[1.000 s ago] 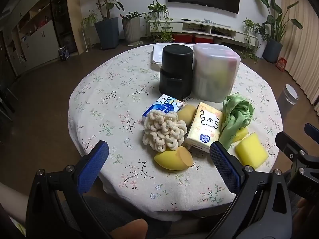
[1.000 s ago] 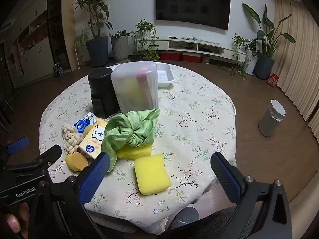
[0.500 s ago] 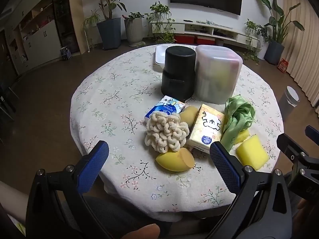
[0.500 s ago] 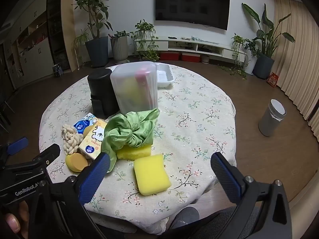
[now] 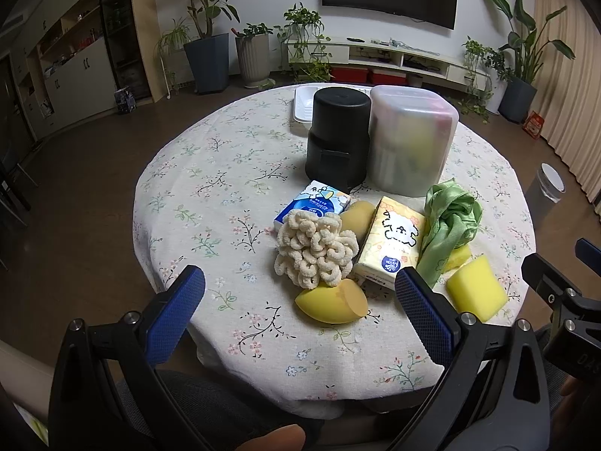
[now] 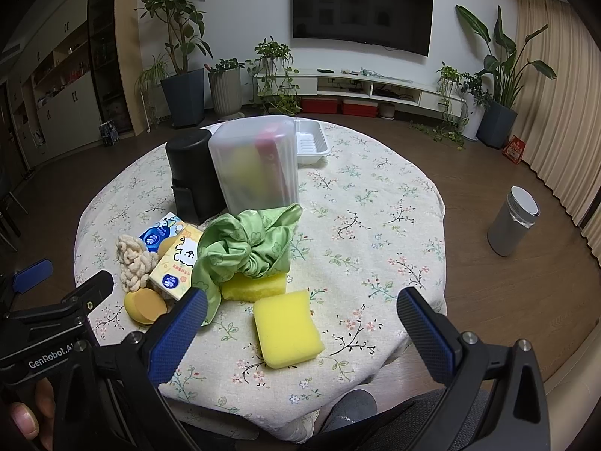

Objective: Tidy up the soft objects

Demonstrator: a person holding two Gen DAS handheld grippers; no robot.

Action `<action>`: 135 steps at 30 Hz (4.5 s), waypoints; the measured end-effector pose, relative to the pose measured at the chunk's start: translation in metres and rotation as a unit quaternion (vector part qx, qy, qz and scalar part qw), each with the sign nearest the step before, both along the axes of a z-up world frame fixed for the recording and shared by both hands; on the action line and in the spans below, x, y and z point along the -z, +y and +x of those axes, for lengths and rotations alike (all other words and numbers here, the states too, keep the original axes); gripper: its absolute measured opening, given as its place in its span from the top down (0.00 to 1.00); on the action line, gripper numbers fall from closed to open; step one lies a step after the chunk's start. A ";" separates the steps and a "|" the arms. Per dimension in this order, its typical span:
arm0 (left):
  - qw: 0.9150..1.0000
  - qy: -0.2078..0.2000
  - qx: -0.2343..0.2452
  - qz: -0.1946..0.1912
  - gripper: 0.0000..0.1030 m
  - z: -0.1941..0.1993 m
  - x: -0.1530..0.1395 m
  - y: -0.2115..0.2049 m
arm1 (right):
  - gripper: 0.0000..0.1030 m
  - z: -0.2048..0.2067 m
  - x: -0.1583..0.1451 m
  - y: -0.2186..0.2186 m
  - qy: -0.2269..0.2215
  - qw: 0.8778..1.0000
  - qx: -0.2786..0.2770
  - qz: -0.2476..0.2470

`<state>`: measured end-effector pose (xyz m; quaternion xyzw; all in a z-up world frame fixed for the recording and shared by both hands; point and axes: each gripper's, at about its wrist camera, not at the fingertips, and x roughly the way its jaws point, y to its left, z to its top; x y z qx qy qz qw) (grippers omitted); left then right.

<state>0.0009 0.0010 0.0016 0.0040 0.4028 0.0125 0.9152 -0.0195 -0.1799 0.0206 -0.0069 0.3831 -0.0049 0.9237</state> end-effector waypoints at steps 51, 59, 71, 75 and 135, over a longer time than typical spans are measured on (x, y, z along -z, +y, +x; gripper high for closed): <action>1.000 -0.001 -0.006 0.000 0.00 -0.002 0.002 0.003 | 0.00 0.000 0.001 0.000 0.000 1.000 0.001 0.001; 1.000 -0.001 -0.006 -0.001 0.00 -0.002 0.002 0.003 | 0.00 0.000 0.001 0.000 0.000 1.000 0.000 0.001; 1.000 0.003 -0.004 -0.004 0.00 -0.002 0.005 0.004 | 0.00 0.001 0.003 -0.002 0.001 1.000 0.001 0.001; 1.000 0.020 0.000 -0.004 0.00 -0.004 0.021 0.009 | 0.00 0.001 0.011 -0.008 0.010 1.000 0.003 0.000; 0.990 0.138 0.004 -0.022 0.00 0.048 0.087 -0.005 | 0.00 0.040 0.102 0.001 0.116 0.993 -0.037 0.001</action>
